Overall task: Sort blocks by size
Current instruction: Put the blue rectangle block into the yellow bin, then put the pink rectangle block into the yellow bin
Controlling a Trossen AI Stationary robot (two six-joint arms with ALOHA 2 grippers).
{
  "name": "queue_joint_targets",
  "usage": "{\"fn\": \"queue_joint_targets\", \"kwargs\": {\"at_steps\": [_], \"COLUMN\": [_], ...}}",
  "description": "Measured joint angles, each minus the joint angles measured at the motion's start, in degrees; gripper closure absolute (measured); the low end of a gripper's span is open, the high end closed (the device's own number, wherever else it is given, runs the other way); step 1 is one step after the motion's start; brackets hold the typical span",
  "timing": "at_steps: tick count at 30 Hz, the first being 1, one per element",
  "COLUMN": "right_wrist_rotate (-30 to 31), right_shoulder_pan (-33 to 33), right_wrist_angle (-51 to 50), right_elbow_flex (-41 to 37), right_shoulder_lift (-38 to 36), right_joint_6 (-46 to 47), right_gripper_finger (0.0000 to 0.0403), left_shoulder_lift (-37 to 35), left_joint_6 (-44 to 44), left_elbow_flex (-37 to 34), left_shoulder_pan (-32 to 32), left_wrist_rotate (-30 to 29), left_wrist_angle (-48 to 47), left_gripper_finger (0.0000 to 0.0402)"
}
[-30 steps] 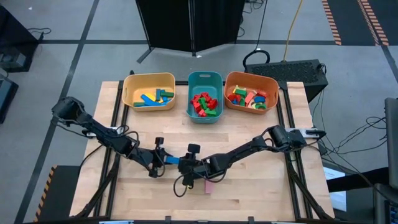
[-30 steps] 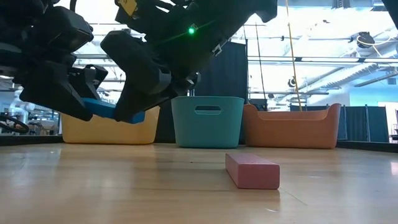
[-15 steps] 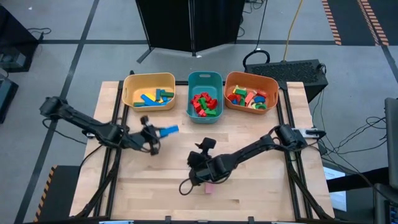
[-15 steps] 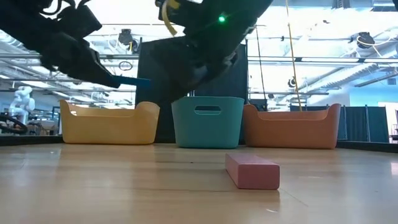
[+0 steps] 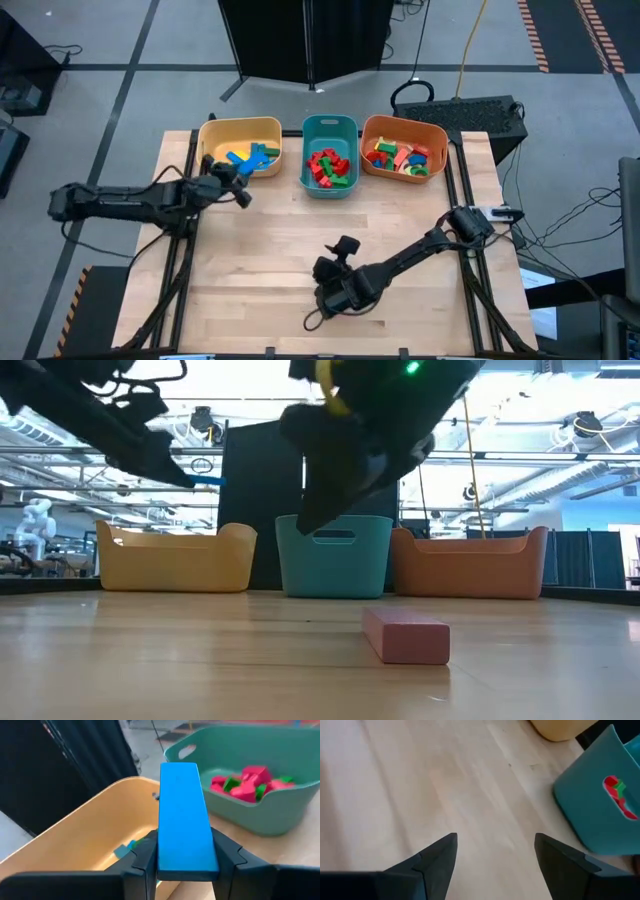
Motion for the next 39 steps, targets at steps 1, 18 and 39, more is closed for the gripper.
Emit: {"fn": "queue_joint_targets", "kwargs": {"at_steps": [1,18,39], "right_wrist_rotate": [0.04,2.65,-20.64], "right_shoulder_pan": [0.50,6.58,9.13], "right_wrist_angle": [-0.04,-6.87,-2.20], "right_elbow_flex": [0.00,0.02,0.04], "right_shoulder_lift": [0.00,0.02,0.04], "right_joint_6": [0.57,5.12,0.71], "right_gripper_finger": [0.0151,0.0151,0.0151], "left_shoulder_lift": [0.06,6.90,11.46], "left_joint_6": [0.91,1.02,-1.03], "left_elbow_flex": [0.00,-0.02,-0.04], "left_shoulder_pan": [1.85,24.89,31.24], "left_wrist_rotate": [1.47,17.30,24.44], "left_wrist_angle": [-0.22,0.77,4.30], "left_gripper_finger": [0.0288,0.0284,0.0116]}}
